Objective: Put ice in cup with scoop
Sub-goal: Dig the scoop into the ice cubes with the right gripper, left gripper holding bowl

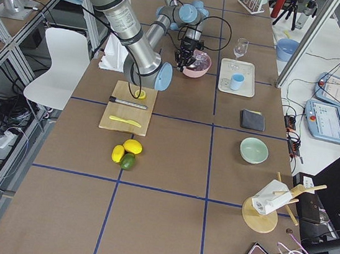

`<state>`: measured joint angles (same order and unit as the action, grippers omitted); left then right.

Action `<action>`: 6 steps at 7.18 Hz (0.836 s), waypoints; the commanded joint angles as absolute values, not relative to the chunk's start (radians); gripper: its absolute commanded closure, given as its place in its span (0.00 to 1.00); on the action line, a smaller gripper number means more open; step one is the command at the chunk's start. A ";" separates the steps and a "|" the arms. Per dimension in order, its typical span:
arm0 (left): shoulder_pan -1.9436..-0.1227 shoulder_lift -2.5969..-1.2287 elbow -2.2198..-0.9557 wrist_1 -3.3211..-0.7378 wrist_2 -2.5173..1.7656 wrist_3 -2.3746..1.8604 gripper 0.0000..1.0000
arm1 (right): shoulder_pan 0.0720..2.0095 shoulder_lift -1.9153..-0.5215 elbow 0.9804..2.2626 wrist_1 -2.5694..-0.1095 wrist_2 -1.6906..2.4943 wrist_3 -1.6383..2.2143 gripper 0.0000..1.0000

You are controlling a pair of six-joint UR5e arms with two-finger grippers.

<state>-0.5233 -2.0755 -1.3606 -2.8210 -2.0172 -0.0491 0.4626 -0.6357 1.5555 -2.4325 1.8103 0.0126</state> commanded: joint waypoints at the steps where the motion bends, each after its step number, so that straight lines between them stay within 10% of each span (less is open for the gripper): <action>1: -0.523 -2.075 -1.361 -2.821 -2.017 -0.049 0.00 | 0.453 -0.748 1.665 -2.344 1.805 0.041 1.00; 6: -0.523 -2.075 -1.361 -2.819 -2.017 -0.049 0.00 | 0.457 -0.871 1.850 -2.225 1.809 0.084 1.00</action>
